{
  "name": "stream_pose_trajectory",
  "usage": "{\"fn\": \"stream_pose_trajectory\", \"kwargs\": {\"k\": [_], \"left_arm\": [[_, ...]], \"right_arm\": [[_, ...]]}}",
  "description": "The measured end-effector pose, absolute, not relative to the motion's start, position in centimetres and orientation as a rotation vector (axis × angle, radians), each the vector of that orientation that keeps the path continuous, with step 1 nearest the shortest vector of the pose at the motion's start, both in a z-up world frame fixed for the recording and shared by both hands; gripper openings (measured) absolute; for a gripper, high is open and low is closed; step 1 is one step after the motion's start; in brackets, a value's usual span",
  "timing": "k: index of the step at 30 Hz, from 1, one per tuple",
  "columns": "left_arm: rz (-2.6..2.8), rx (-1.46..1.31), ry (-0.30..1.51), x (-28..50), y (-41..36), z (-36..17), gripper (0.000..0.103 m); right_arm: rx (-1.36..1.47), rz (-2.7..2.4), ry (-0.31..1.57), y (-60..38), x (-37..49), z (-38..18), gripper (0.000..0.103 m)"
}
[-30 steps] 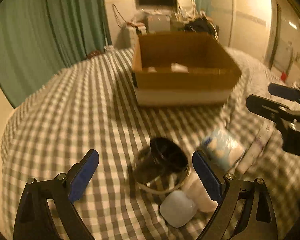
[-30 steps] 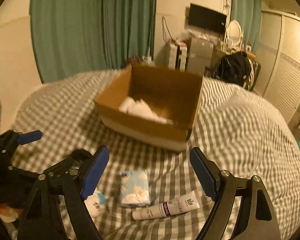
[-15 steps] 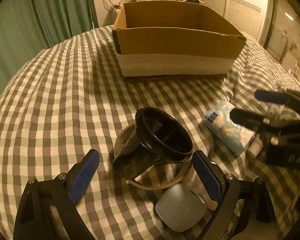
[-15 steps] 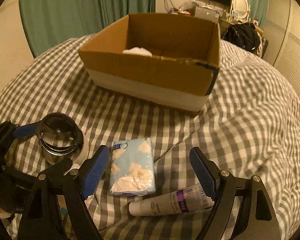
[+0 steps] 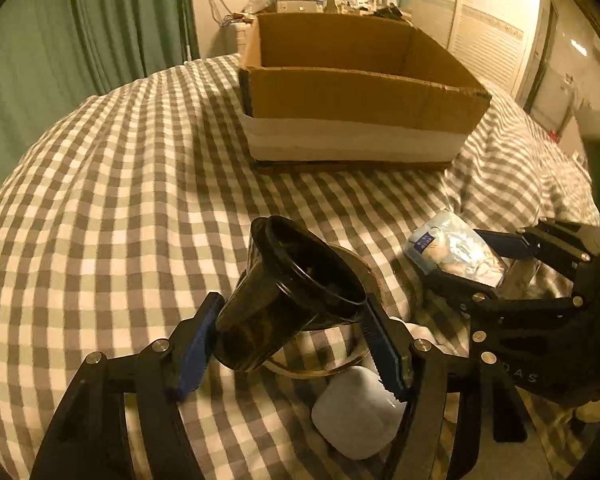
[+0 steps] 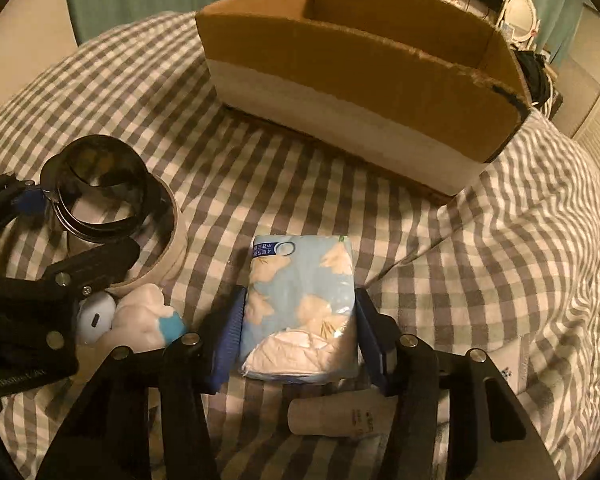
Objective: Organize objects
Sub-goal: 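Grasp the black cup holder with the left tool and lift it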
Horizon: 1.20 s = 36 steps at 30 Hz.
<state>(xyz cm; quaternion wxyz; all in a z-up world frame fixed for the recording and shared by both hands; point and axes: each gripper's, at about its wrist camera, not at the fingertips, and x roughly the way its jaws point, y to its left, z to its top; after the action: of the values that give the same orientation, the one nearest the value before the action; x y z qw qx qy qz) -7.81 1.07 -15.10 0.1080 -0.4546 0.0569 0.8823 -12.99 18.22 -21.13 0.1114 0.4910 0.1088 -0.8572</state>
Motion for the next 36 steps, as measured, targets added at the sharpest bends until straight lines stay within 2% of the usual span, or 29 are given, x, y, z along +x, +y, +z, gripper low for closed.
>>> {"fn": "stream_pose_trajectory", "kwargs": {"k": [9,12,14,16,21,23,26,27,28,29,30,36], "left_arm": [[2.636,-1.282,0.1,-6.0,-0.1,-12.1,0.07],[2.631,-1.281,0.073,-5.0,-0.4,-11.1,0.039],[2.619,-1.276,0.039,-4.6,-0.6,-10.6,0.037],[2.62,-1.262,0.051,-4.0,-0.4,-10.2,0.02],[2.623,-1.263,0.057,-2.8,-0.8,-10.0,0.02],[2.625,-1.264,0.064,-2.4,-0.9,-10.1,0.02],[2.635,-1.267,0.068,-2.3,-1.0,-10.0,0.028],[2.634,-1.266,0.07,-2.2,-1.0,-10.1,0.043],[2.637,-1.264,0.072,-2.3,-0.9,-10.2,0.062],[2.642,-1.26,0.076,-2.6,-0.7,-10.3,0.069],[2.645,-1.257,0.081,-2.8,-0.4,-10.5,0.072],[2.591,-1.305,0.165,-5.7,2.3,-12.7,0.072]], "right_arm": [[1.29,-2.621,0.312,18.2,-10.2,-17.7,0.051],[1.26,-2.644,0.298,18.2,-9.2,-16.6,0.051],[1.237,-2.653,0.272,18.5,-8.3,-15.6,0.051],[1.211,-2.659,0.25,18.4,-7.4,-14.6,0.051],[1.162,-2.689,0.227,18.3,-5.1,-12.8,0.051],[1.149,-2.693,0.209,18.6,-4.2,-12.3,0.051],[1.136,-2.701,0.184,19.2,-3.4,-11.7,0.051],[1.134,-2.704,0.181,19.4,-3.4,-11.6,0.051],[1.134,-2.709,0.173,19.5,-3.4,-11.6,0.051],[1.134,-2.71,0.167,19.7,-3.5,-11.6,0.051],[1.136,-2.71,0.16,19.9,-3.6,-11.7,0.051],[1.162,-2.696,0.155,20.2,-5.7,-13.0,0.051]]}}
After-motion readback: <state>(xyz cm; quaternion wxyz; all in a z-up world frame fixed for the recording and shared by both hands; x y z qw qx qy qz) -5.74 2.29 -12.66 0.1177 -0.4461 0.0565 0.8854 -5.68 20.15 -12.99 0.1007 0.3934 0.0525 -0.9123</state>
